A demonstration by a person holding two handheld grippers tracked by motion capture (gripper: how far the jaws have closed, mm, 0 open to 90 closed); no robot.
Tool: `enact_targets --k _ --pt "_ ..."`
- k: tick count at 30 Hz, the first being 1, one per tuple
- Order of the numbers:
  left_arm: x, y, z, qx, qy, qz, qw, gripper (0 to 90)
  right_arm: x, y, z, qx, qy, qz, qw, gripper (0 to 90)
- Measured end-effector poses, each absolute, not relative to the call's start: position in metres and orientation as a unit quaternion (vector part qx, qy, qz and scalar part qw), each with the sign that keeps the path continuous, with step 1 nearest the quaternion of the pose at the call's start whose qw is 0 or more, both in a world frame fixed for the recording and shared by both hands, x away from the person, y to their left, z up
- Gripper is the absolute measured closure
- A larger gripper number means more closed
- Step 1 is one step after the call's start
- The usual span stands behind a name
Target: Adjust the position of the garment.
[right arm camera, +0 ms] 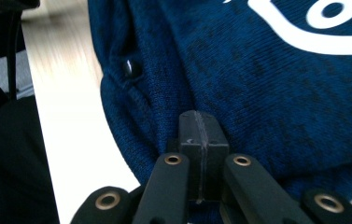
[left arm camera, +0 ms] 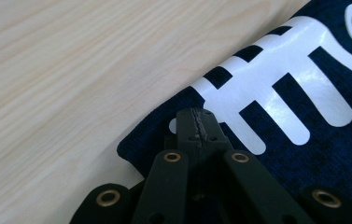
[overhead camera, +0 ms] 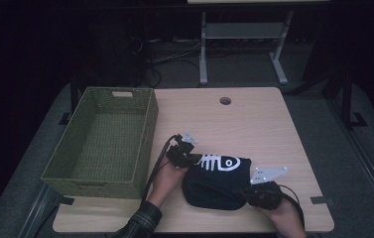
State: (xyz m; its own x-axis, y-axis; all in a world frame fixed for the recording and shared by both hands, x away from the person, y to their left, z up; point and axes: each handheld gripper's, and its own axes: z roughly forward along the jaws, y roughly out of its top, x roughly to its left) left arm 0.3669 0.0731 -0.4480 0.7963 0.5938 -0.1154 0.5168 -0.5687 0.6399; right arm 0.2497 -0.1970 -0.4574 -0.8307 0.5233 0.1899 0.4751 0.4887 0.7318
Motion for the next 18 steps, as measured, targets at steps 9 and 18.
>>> enact_targets --k 9,18 --pt "0.383 0.059 -0.455 0.896 0.287 0.041 0.336 90.0 0.238 -0.181 -0.467 0.274 0.874 0.401 0.033 90.0" --pt "0.383 0.057 -0.442 0.888 0.277 0.04 0.364 90.0 0.235 -0.177 -0.459 0.264 0.872 0.411 0.042 89.9"
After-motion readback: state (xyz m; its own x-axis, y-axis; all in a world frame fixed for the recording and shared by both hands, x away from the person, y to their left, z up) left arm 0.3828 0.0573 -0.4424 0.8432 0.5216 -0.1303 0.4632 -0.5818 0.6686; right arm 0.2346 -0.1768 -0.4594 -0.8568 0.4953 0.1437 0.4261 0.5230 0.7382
